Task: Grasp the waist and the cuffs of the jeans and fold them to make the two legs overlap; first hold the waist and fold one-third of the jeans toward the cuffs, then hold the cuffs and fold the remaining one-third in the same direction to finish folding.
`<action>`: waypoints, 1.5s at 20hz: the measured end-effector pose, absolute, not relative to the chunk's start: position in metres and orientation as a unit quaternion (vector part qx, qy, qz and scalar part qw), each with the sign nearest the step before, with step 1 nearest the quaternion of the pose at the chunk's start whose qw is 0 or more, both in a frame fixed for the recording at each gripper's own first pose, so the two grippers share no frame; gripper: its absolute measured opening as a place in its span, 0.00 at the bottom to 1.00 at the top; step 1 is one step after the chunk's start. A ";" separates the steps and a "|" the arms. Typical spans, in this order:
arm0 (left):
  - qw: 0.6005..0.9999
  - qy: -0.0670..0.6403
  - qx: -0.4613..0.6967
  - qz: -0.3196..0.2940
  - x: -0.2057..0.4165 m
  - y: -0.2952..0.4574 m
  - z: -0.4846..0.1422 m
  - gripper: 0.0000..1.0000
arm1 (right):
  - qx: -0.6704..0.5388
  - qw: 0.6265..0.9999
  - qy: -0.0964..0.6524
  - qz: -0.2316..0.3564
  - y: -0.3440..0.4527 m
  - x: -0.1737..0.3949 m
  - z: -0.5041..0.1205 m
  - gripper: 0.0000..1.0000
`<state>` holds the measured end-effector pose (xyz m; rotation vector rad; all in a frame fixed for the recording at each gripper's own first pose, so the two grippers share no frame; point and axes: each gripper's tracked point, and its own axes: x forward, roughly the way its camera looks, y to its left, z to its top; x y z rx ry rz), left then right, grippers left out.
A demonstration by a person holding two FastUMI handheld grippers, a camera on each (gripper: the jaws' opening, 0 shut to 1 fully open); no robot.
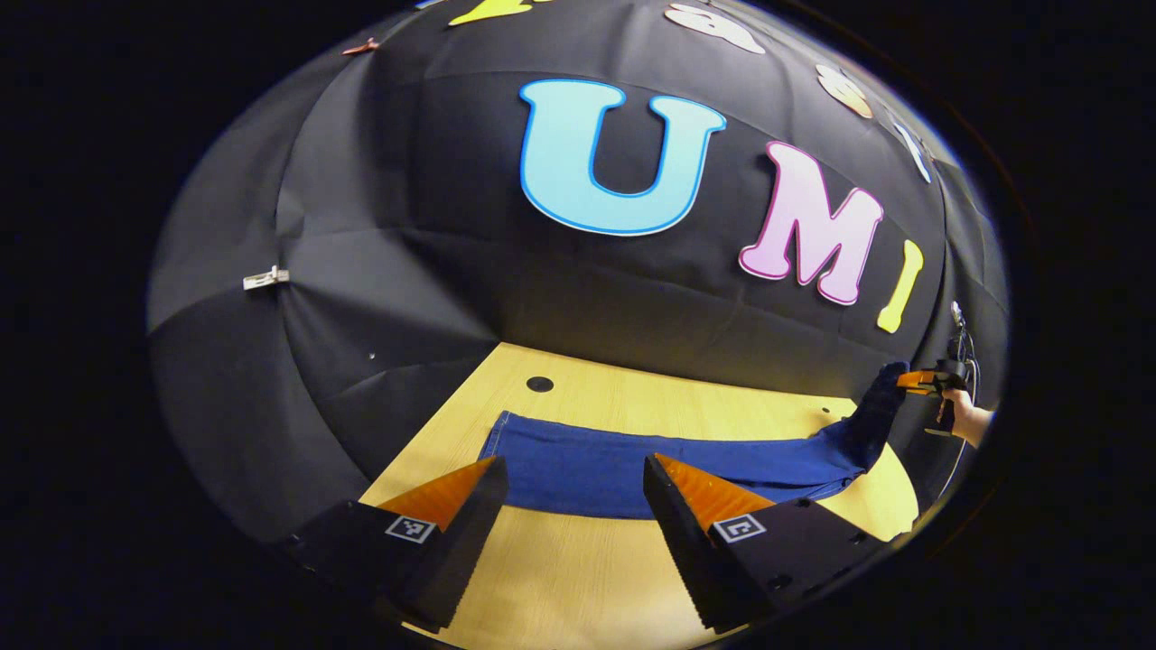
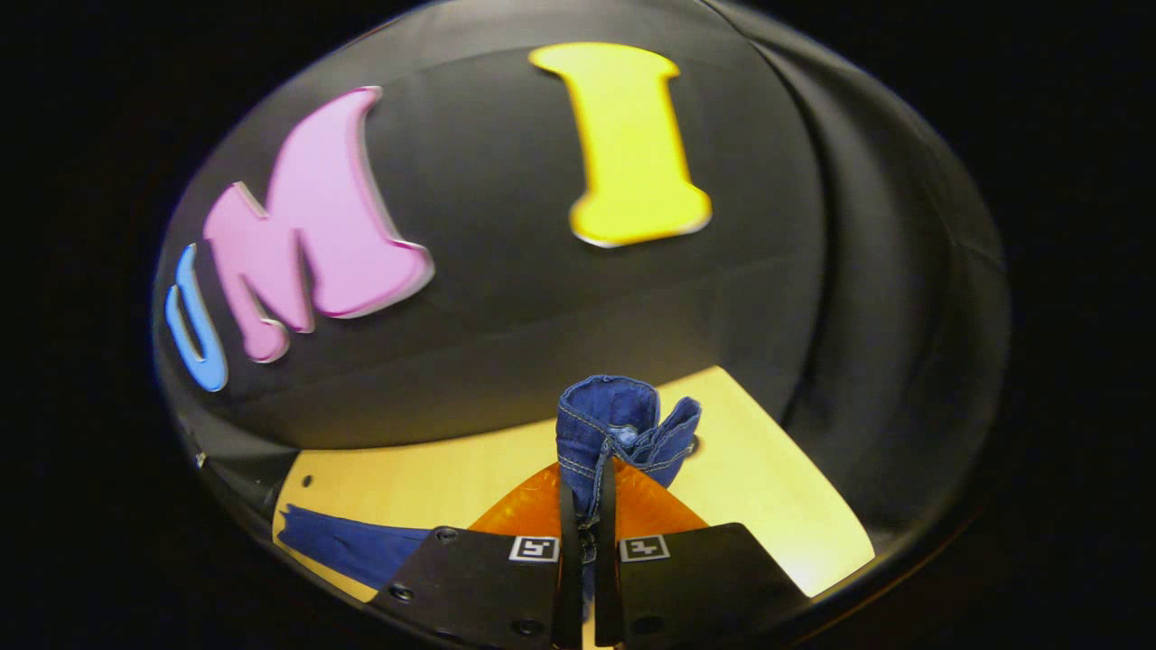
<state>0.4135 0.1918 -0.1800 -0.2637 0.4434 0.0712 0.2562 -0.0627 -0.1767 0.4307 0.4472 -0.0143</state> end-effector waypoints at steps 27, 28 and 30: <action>0.823 0.559 -0.067 0.083 0.523 0.272 -0.365 0.96 | 0.162 0.856 0.309 0.381 -0.181 -0.096 -0.173 0.90; 0.814 0.570 -0.072 0.086 0.528 0.279 -0.376 0.96 | 0.161 0.861 0.317 0.365 -0.201 -0.101 -0.172 0.90; 0.799 0.590 -0.062 0.097 0.535 0.289 -0.392 0.96 | 0.160 0.868 0.332 0.332 -0.238 -0.102 -0.180 0.90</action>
